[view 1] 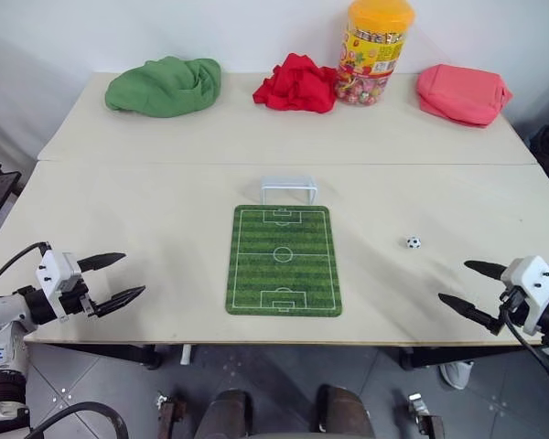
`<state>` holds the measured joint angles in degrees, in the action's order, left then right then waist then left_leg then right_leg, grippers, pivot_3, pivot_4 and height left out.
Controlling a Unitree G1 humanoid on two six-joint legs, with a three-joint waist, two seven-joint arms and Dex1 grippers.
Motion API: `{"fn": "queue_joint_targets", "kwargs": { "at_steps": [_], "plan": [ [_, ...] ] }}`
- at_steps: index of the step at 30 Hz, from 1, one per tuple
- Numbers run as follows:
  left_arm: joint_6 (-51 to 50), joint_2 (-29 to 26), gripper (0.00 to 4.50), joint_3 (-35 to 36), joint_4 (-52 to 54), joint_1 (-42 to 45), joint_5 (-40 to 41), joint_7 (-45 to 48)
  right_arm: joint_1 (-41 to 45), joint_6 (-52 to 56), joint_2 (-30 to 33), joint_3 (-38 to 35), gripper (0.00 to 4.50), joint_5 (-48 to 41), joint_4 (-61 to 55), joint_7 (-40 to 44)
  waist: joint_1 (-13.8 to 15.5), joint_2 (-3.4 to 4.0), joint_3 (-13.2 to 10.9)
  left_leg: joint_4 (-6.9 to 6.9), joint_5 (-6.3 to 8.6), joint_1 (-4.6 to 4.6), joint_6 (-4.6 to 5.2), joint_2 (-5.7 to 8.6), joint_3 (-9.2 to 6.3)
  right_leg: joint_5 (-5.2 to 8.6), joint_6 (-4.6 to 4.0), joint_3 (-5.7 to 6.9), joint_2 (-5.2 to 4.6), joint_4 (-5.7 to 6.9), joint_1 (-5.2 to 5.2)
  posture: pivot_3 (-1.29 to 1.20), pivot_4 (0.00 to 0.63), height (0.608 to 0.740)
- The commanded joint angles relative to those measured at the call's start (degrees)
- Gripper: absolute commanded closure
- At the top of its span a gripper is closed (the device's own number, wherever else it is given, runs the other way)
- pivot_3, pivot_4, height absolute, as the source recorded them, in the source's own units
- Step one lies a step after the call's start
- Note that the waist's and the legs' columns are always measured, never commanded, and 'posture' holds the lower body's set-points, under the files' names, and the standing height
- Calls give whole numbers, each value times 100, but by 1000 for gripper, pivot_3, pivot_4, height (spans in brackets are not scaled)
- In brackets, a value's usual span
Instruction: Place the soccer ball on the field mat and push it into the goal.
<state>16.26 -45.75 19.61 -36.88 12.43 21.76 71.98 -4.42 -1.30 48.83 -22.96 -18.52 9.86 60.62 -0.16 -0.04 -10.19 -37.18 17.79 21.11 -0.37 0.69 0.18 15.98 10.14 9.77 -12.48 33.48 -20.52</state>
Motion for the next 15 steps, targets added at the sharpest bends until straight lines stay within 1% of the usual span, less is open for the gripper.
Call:
{"fn": "queue_joint_targets", "kwargs": {
  "at_steps": [1,2,4,5,11,12,14,15],
  "plan": [
    [-39,-25,0,34,-108,141,115,156,-37,-87,123,-224,10,-96,-23,19,1,0,0,0,0,0,0,0,1,0,0,-1,0,0,-1,0,150,740],
    [-75,-30,0,42,-155,186,123,169,-36,-83,125,-231,10,-95,-21,15,2,0,0,0,0,0,0,-1,3,0,0,-3,1,1,-2,0,150,740],
    [-170,-14,0,64,-169,281,38,-119,-64,83,151,-281,10,-161,-83,7,1,0,0,0,1,-1,0,-2,8,-1,-1,-7,2,1,-4,0,150,740],
    [-387,-15,0,79,-131,317,118,-109,-73,203,162,-310,10,-207,-134,-10,2,0,0,0,1,-1,0,-2,9,-1,-1,-8,3,2,-4,0,150,740],
    [-772,-9,0,85,110,420,184,-314,20,823,342,-435,10,-340,-473,-161,-2,0,0,-1,3,-2,1,-4,17,-1,-1,-20,4,3,-9,0,150,740],
    [-725,1,0,51,195,391,177,-251,62,1001,386,-471,10,-431,-634,-168,-2,0,0,-1,3,-2,1,-4,22,-1,-1,-26,5,5,-13,0,150,740],
    [-288,68,0,-7,233,422,115,-79,216,1606,524,-440,10,-665,-1036,-225,-8,0,0,-1,3,-2,1,-7,24,-1,-2,-29,7,5,-14,0,150,740],
    [-405,100,0,-4,252,489,167,-93,324,1815,562,-393,10,-766,-1220,-242,-2,0,0,-2,4,-5,0,-10,30,-3,-5,-34,8,5,-16,0,150,740]
  ]
}}
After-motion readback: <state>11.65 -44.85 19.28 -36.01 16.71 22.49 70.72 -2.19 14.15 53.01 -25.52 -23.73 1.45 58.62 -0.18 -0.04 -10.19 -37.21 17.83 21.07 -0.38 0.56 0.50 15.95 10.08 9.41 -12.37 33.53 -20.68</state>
